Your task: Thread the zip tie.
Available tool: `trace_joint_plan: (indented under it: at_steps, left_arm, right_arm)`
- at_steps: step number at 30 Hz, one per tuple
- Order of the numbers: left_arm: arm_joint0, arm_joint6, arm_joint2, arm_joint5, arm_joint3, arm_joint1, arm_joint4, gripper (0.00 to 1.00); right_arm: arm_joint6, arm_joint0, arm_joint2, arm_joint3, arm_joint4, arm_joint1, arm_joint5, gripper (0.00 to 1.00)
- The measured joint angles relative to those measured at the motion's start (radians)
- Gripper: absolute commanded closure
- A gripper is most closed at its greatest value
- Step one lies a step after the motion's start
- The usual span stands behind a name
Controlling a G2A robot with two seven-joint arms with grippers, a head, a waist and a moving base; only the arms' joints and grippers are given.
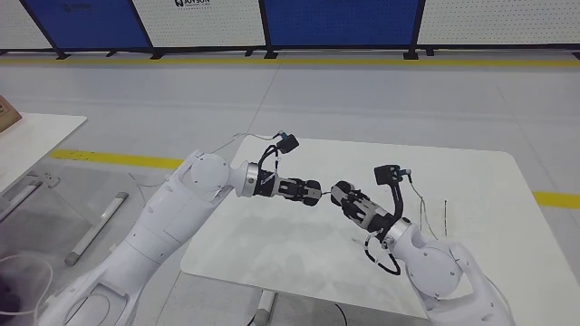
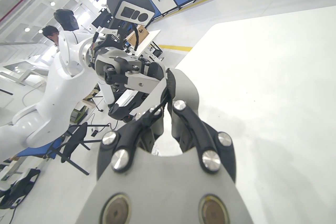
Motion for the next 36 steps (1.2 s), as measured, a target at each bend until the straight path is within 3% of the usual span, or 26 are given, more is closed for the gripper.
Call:
trace_joint_plan:
  at_steps: [36]
  left_arm:
    - [0.000, 0.000, 0.000, 0.000, 0.000, 0.000, 0.000, 1.00]
  right_arm:
    - [-0.012, -0.011, 0.002, -0.014, -0.016, 0.002, 0.016, 1.00]
